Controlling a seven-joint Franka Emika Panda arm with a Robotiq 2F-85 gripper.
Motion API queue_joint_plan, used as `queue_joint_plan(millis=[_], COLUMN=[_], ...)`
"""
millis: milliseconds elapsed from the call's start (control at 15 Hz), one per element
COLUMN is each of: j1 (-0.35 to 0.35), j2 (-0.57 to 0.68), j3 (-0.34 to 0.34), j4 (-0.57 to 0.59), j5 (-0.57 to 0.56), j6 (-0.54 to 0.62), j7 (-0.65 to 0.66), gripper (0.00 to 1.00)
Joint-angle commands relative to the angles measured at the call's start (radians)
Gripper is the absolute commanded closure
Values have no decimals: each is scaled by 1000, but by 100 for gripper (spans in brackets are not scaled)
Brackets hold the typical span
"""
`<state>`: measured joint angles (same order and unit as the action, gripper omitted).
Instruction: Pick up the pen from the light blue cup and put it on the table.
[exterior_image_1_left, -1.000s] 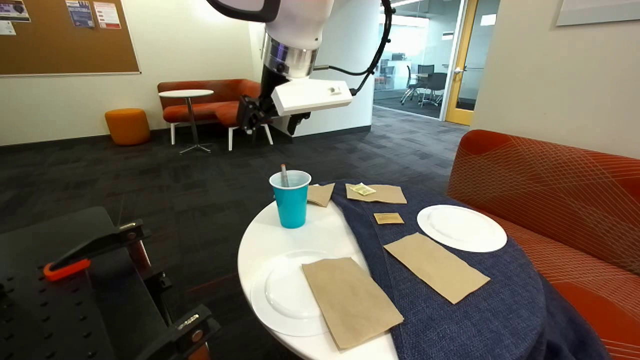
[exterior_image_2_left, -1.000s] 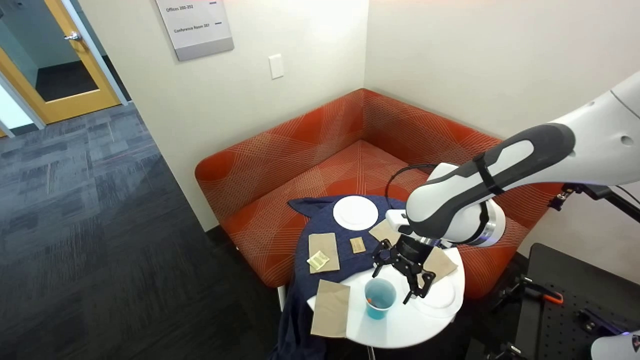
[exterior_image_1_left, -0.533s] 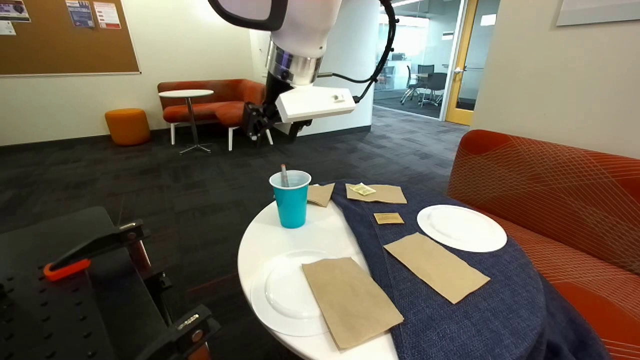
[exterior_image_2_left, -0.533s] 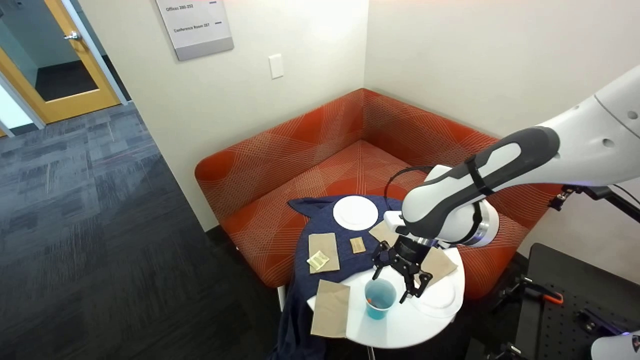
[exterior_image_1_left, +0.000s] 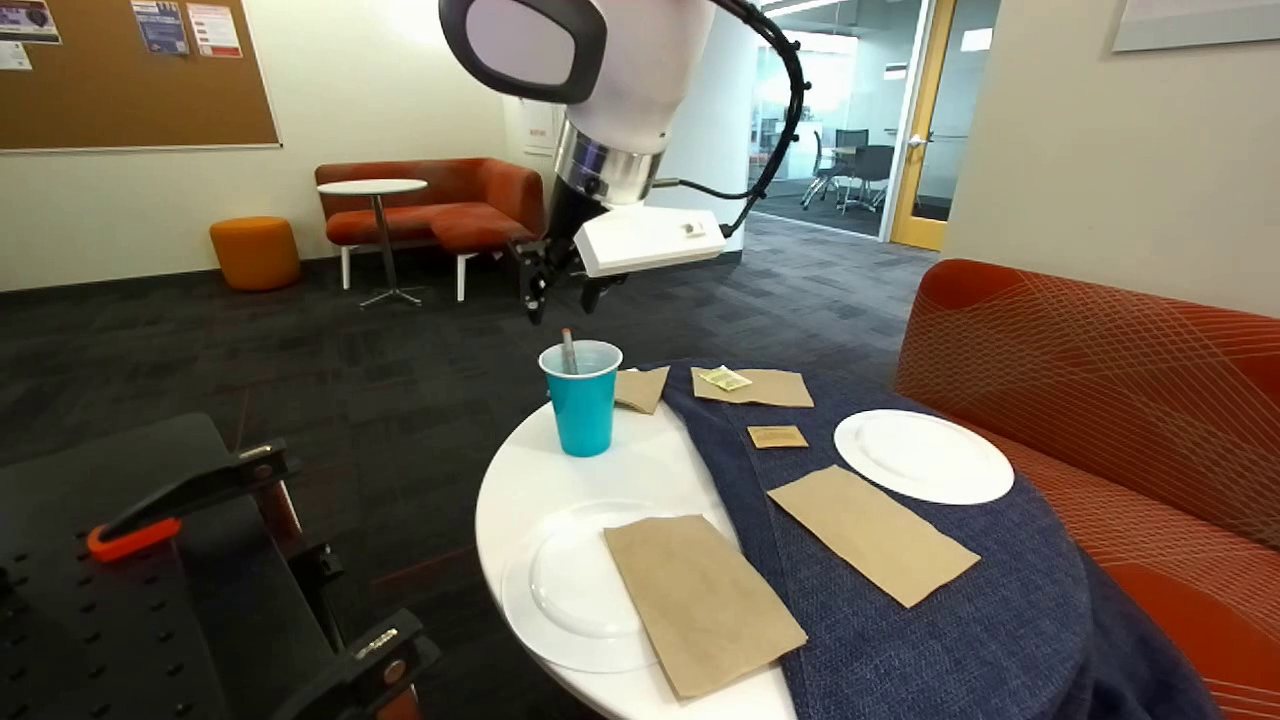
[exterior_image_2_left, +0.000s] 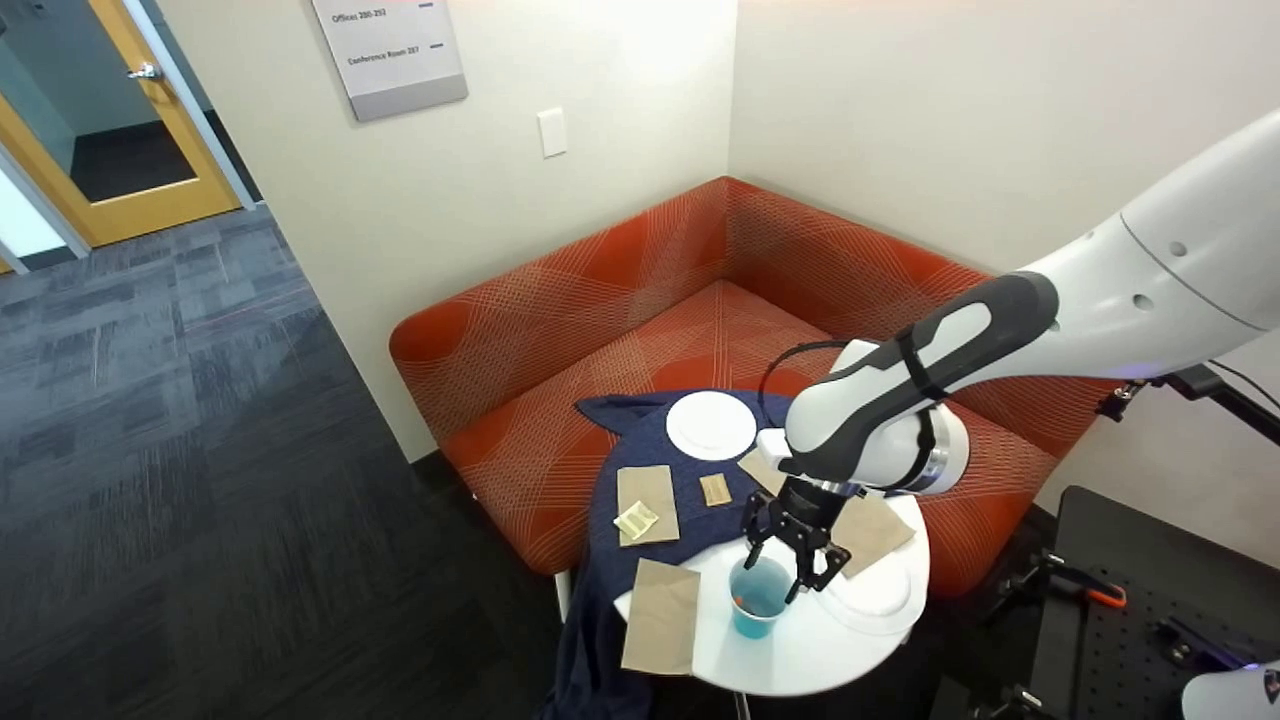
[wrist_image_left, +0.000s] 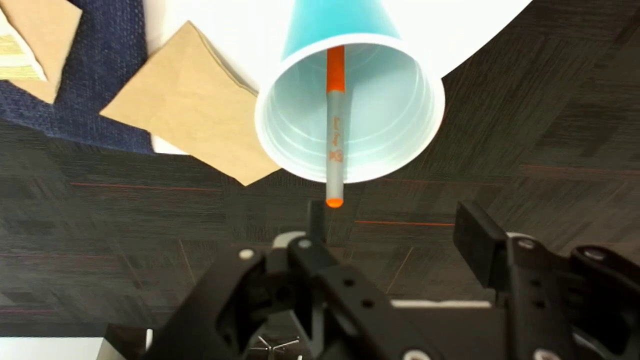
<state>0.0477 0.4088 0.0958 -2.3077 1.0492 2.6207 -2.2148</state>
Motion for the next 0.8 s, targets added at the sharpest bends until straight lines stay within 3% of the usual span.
queue_joint_plan(millis=[0, 133, 733], j1=[-25, -31, -40], j2=[43, 65, 152], j3=[10, 14, 24], j4=[44, 63, 133], j5=[-37, -48, -97], j6=[-2, 0, 7], j7=[18, 19, 34], gripper=[35, 43, 51])
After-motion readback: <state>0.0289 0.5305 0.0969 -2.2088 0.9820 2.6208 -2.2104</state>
